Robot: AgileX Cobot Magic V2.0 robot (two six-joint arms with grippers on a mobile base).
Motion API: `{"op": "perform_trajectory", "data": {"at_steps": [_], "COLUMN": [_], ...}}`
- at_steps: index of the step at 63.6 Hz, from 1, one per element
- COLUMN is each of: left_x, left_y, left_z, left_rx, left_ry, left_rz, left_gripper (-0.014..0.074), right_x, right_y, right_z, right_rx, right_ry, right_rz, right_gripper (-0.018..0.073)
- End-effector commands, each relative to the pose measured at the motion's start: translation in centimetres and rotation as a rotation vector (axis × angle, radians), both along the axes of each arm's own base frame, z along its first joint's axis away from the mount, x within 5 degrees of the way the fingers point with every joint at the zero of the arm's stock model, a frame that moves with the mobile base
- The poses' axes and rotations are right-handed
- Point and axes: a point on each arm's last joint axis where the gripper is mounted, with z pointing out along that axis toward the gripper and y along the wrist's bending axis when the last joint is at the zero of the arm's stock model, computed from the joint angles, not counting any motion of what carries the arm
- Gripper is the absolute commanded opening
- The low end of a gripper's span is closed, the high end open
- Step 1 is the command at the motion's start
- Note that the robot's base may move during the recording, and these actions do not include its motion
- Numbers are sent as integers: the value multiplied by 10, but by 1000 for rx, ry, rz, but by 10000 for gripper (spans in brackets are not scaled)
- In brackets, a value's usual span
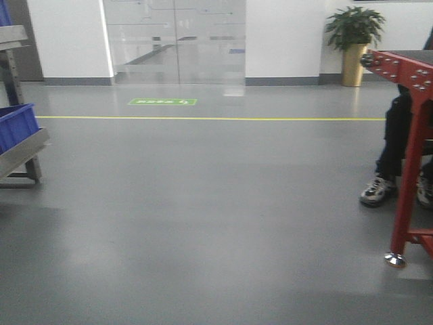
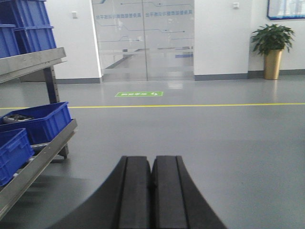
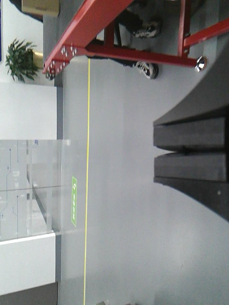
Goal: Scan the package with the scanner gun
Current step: 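Drive the base across the floor to the red-framed table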
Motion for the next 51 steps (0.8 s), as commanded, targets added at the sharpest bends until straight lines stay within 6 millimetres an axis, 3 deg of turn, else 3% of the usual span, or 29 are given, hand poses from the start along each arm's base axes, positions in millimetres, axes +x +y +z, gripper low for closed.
{"op": "perform_trajectory", "data": {"at_steps": [1,51], "left_x": [-1,-1], "left_y": [0,-1], "left_z": [3,3], "left_rx": [-15,-15], "left_ry": [-25,-25], "left_rz": [-7,-12], "left_gripper": [-111,-111], "right_x": [0,0], "right_y": [0,0], "right_z": [2,2], "right_rx": [-12,-12], "right_ry": [-24,-24], "right_rz": [-5,-7], "right_gripper": [-154,-154]}}
